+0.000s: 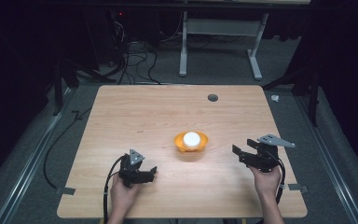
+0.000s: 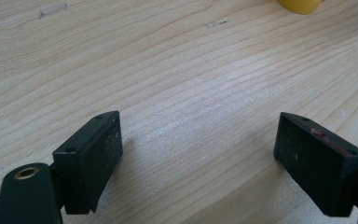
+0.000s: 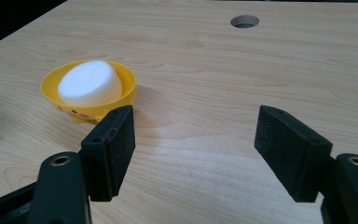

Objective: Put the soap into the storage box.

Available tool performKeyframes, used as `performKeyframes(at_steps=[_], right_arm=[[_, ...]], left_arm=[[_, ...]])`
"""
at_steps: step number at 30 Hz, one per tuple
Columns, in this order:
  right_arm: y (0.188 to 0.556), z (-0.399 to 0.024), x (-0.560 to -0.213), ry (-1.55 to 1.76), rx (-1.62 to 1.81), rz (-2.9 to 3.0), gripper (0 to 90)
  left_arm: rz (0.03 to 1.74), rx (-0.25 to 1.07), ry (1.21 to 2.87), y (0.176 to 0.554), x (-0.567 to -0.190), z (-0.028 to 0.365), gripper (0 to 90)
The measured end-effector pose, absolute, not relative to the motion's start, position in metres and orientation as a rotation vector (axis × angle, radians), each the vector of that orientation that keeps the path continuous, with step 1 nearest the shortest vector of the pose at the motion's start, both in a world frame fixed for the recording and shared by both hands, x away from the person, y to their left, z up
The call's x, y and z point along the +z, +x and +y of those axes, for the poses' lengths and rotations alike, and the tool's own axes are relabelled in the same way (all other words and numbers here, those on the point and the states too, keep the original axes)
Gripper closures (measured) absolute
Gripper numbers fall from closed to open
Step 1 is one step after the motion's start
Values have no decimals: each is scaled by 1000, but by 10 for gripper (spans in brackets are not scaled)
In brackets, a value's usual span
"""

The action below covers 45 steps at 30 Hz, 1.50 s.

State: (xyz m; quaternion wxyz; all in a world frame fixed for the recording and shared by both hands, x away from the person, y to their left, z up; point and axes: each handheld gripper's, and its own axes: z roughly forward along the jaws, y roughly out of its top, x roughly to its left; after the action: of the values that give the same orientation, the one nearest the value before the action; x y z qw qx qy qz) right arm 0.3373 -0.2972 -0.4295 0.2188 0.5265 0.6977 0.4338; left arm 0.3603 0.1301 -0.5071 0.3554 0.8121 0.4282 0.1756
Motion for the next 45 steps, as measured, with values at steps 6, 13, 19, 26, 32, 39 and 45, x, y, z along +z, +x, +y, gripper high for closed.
performKeyframes(at_steps=[6,13,19,26,32,39,45], right_arm=[[336,-296,-436,1460,1193,1946,299],[335,-291,-444,1467,1185,1967,299],[336,-284,-453,1467,1185,2001,299],[337,-275,-460,1471,1187,2023,300],[338,-268,-469,1475,1166,2042,300],[339,-261,-476,1471,1136,2062,301],[342,-254,-482,1461,1088,2081,301]], left_arm=[[1107,454,2098,360,-507,130,157],[1106,454,2097,360,-507,130,158],[1107,454,2098,360,-507,130,157],[1107,454,2097,360,-507,130,157],[1107,454,2097,360,-507,130,157],[1107,454,2097,360,-507,130,157],[1107,454,2098,360,-507,130,157]])
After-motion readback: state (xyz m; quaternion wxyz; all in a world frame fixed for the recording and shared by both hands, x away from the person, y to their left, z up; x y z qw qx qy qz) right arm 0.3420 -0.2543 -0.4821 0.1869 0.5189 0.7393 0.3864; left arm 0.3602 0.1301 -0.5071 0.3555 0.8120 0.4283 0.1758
